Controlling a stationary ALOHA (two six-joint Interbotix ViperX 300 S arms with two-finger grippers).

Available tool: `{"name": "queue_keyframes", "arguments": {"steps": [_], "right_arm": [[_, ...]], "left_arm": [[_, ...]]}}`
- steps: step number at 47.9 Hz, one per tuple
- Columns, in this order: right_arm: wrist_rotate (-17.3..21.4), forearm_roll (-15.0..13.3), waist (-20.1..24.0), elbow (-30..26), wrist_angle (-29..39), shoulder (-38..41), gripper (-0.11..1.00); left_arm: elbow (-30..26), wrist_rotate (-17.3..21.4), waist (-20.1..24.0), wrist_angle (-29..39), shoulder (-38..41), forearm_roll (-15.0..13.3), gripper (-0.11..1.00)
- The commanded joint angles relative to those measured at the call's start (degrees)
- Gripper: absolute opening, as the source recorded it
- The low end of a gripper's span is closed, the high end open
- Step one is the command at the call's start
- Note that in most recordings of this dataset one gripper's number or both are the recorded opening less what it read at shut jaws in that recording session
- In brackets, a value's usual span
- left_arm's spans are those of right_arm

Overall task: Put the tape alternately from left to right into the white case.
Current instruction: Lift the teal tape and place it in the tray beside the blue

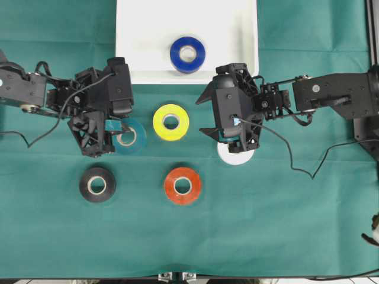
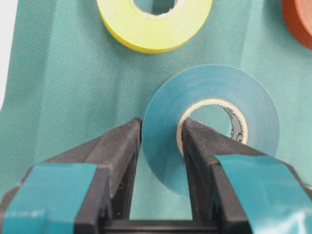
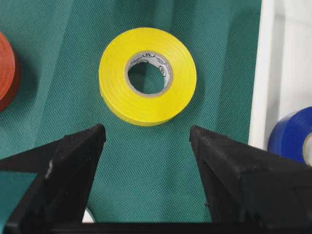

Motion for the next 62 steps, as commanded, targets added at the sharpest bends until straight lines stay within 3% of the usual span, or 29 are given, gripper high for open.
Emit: {"name": "queue_keyframes", "arguments": {"steps": [1, 16, 32, 48, 62], "right_arm": [[0.18, 0.0, 0.0, -0.44, -0.53, -1.41, 0.78], [0.18, 0.0, 0.09, -0.53, -0.53, -1.41, 0.78], [0.18, 0.0, 0.09, -0.53, -0.53, -1.41, 0.78], [0.18, 0.0, 0.09, -0.53, -0.53, -1.41, 0.78], [0.18, 0.0, 0.35, -0.53, -0.53, -1.41, 0.78]], "left_arm": [[-0.53, -0.09, -0.18, 1.05, -2.29, 0.18, -0.04], [-0.7, 0.26, 0.88, 1.32, -2.64, 0.35, -0.04], [-2.46, 0.7, 8.44, 1.23, -2.55, 0.44, -0.04], [-4.66, 11.25, 17.58, 0.97, -1.14, 0.44, -0.04], [-7.82, 14.68, 21.18, 0.18, 3.34, 0.44, -0.04]]}}
